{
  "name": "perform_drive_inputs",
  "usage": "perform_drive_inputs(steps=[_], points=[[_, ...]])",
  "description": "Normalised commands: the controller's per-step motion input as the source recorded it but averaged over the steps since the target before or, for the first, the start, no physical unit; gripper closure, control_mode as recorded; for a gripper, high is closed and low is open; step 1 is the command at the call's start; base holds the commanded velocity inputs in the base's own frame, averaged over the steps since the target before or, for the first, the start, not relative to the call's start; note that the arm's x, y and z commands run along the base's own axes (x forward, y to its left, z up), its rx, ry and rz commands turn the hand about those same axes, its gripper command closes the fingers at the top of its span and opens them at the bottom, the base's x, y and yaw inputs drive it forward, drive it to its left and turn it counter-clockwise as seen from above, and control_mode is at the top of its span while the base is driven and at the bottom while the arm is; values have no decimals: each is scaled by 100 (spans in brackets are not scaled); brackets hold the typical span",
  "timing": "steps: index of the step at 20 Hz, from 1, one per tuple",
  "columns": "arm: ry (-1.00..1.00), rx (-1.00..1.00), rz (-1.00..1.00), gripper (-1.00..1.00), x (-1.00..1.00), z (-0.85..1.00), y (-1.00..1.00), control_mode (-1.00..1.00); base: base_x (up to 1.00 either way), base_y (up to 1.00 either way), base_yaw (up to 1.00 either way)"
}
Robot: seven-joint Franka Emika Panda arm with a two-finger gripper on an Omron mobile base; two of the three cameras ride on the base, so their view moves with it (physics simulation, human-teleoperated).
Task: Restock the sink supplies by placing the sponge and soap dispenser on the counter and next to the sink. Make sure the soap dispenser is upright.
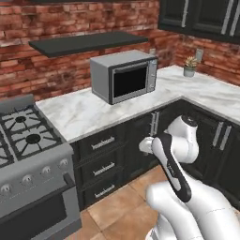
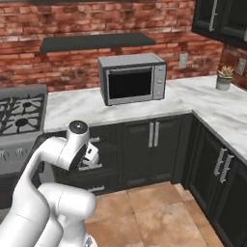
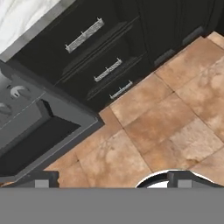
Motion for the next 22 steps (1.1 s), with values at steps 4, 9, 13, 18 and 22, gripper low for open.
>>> perform_drive_inputs(steps=[4, 9, 13, 18, 22], points=[[0, 0, 0, -100, 0, 0, 0, 100, -29, 15, 46], [0, 0, 0, -100, 0, 0, 0, 100, -10, 63, 44], [0, 0, 0, -100, 0, 0, 0, 100, 2, 88, 60], [0, 0, 0, -100, 0, 0, 0, 100, 0, 72, 69], [0, 0, 0, -100, 0, 0, 0, 100, 44, 32, 49]])
